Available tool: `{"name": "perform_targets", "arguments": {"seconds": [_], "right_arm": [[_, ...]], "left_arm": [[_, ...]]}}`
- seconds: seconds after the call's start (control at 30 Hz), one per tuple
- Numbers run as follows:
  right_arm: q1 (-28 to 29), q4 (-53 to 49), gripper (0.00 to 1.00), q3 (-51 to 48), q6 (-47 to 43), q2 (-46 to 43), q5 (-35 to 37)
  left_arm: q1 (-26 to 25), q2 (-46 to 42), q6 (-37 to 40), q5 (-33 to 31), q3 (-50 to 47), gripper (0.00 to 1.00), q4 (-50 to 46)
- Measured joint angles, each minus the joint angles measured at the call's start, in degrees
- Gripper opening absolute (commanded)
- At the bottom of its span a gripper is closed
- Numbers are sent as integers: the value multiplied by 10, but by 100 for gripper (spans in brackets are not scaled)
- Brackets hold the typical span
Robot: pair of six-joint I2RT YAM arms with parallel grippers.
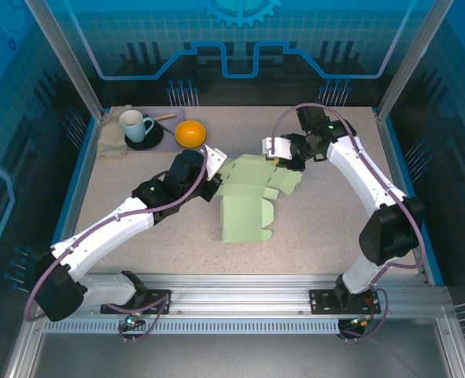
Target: Fold the paper box
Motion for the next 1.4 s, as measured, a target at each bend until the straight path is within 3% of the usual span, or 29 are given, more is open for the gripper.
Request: {"name": "perform_targets", "arguments": {"seconds": [0.1, 0.23, 0.5, 0.7, 0.83, 1.1, 1.4], "right_arm": [[0, -5, 0, 0, 0, 0, -3], [0, -7, 0, 0, -1, -5, -3], [2, -9, 0, 0, -3, -38, 14], [18, -19, 0, 2, -3, -38, 30], [31, -27, 0, 12, -3, -38, 37], [35, -35, 0, 14, -3, -38, 39], [35, -37, 0, 23, -3, -38, 32]], "left_arm": [[0, 0, -1, -5, 0, 9, 0], [-1, -11, -12, -21, 0, 45, -1], [20, -104, -15, -31, -18, 46, 52], [44, -56, -15, -18, 20, 48, 50], [43, -35, -12, 24, 44, 60, 43], [43, -1, 6, 110, 96, 59, 24], [29, 19, 17, 158, 96, 59, -7]]}}
